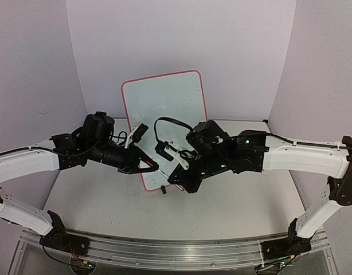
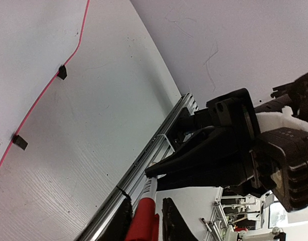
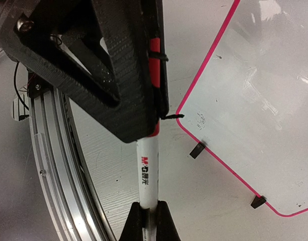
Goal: Write a sentence on the whiteboard
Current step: Pass from the right arm to the left, then pass from the left arm to the right
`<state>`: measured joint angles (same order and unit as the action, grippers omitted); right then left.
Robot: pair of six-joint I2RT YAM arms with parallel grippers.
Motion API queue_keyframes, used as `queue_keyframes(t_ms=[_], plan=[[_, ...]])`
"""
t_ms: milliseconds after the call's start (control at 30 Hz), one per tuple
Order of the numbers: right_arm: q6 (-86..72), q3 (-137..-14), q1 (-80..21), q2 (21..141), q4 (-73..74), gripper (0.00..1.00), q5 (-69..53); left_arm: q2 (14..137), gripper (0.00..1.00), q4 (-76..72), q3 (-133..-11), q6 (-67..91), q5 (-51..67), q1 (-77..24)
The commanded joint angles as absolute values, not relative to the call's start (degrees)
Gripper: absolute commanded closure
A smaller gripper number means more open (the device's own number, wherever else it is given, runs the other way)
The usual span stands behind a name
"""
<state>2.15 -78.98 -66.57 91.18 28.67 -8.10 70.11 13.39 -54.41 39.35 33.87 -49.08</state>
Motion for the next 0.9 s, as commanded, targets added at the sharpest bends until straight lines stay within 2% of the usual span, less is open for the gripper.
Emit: queue_keyframes(t_ms=[0, 67, 200, 267, 300, 333, 433, 600, 867], plan=[[2.49, -78.31, -66.80, 89.58, 26.39, 1.00, -6.31, 70.69, 0.93, 10.89, -55.74, 39.20, 34.20, -49.31], [2.09, -77.41, -66.80, 88.77, 25.63, 1.00, -6.41, 70.58, 0.99, 10.16, -55.41, 38.94, 34.25, -49.31], [0.58, -75.20, -66.80, 86.55, 23.89, 0.92, -6.09, 68.99, 1.00, 5.89, -53.15, 39.81, 32.96, -49.31], [-1.26, -73.91, -66.72, 85.16, 22.55, 0.67, -5.14, 67.93, 1.00, 4.10, -51.82, 40.53, 31.22, -49.31], [-2.74, -73.12, -66.60, 84.35, 21.23, 0.47, -4.65, 67.24, 1.00, 2.87, -51.29, 40.84, 30.49, -49.31], [-4.01, -71.99, -66.31, 83.30, 19.61, 0.32, -4.59, 66.52, 1.00, 1.31, -50.64, 41.28, 29.61, -49.30], [-10.46, -68.28, -63.43, 80.67, 13.10, 0.12, -7.84, 64.31, 1.00, -8.27, -47.90, 43.64, 28.12, -49.32], [-25.21, -60.11, -58.03, 77.34, -6.48, 0.05, -17.16, 61.78, 1.00, -20.72, -45.10, 46.64, 26.24, -49.31], [-42.93, -54.00, -55.65, 77.95, -34.34, 0.05, -28.98, 62.64, 1.00, -33.54, -43.86, 50.19, 29.07, -49.31]])
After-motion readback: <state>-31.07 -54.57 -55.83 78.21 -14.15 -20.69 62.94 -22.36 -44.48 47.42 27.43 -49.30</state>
